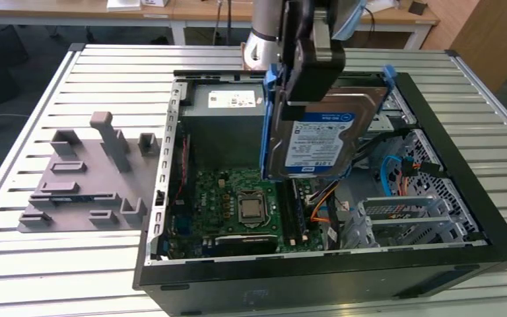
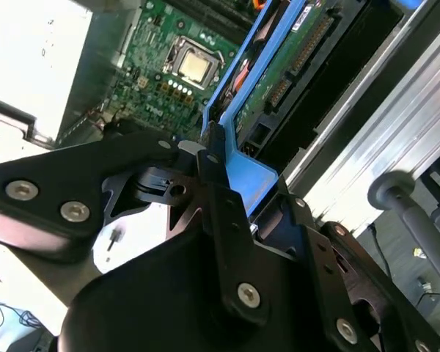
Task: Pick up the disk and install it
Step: 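Insert the disk into the insertion slot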
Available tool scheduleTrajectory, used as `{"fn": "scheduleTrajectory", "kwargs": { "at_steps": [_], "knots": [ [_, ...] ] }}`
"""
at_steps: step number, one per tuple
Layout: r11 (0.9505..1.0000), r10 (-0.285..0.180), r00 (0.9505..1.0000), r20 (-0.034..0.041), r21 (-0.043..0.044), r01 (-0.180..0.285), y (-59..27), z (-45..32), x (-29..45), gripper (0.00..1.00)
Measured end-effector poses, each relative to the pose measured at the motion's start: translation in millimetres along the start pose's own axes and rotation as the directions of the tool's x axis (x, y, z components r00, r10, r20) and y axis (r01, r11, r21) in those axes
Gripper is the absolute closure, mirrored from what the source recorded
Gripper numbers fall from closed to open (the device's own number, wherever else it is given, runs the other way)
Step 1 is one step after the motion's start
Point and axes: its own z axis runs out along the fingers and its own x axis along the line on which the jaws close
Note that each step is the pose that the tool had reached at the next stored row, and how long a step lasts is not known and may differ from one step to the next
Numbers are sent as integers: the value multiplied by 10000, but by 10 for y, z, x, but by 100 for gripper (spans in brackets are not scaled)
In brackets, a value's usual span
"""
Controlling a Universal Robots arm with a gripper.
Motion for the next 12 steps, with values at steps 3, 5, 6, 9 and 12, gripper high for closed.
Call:
{"fn": "scheduleTrajectory", "kwargs": {
  "at_steps": [3, 5, 6, 9, 12],
  "knots": [
    [10000, -1, 10000, 1, -3, 1, -121, 6, 16, 64],
    [10000, 0, 10000, -1, -5, 0, -173, 9, 35, 64],
    [10000, 0, 10000, 0, -5, 0, -184, 11, 53, 64],
    [10000, 0, 10000, -1, -5, 0, -194, 18, 155, 64],
    [10000, 0, 10000, 1, -7, 0, -212, 26, 255, 64]
  ]
}}
